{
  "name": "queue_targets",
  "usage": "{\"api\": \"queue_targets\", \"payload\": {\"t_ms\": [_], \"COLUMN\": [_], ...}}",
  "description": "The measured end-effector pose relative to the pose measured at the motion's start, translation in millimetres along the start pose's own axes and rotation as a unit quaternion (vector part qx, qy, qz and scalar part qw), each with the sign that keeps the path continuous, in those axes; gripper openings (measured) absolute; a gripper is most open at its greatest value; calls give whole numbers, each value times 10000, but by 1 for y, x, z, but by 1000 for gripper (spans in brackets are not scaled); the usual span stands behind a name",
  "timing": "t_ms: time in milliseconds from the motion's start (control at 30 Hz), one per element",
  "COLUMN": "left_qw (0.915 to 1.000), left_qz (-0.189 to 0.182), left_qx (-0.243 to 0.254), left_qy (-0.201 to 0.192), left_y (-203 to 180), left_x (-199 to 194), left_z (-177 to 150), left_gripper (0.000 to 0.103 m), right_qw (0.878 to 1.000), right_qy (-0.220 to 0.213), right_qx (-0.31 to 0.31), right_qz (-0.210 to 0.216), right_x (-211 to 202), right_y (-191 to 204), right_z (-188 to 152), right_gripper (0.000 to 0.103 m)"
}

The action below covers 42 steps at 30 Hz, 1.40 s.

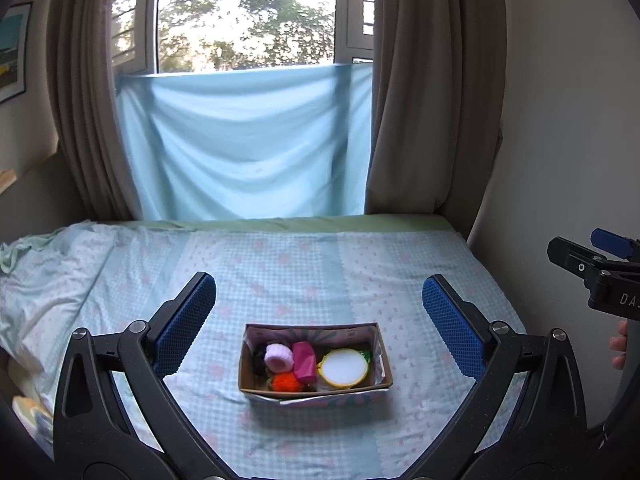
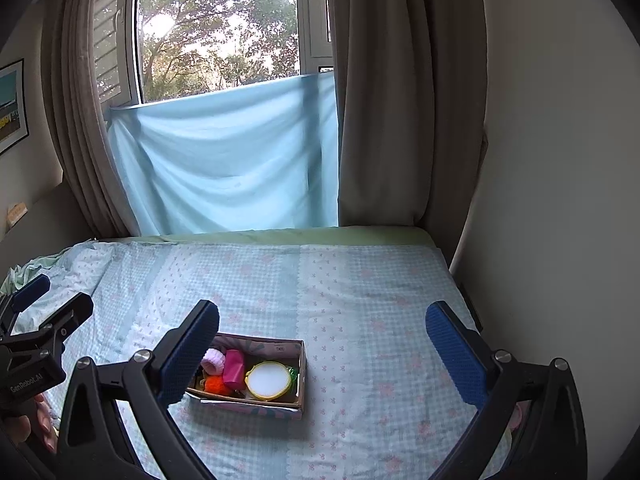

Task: Organize soft objects

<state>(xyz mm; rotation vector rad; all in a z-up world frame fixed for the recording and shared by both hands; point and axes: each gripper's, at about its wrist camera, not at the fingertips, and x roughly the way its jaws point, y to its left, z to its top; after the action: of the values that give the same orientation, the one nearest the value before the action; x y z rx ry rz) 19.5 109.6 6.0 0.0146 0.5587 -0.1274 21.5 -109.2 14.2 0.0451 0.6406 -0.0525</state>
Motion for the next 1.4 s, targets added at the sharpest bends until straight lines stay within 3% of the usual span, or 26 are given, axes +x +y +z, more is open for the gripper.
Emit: {"api": "queue_targets", "payload": {"t_ms": [1400], "left_qw": [9993], "left_qz": [173], "left_qx": [-225], "left_qy": [-226], "left_y": [15], "left_x": [-14], "left_z": [2], "left_gripper": [103], "right_qw": [9998], "right_qy": [-161], "right_qx": [-70], "right_qz": [28], "right_x": [-7], "right_y": [3], "right_z": [6], "right_gripper": [103]}}
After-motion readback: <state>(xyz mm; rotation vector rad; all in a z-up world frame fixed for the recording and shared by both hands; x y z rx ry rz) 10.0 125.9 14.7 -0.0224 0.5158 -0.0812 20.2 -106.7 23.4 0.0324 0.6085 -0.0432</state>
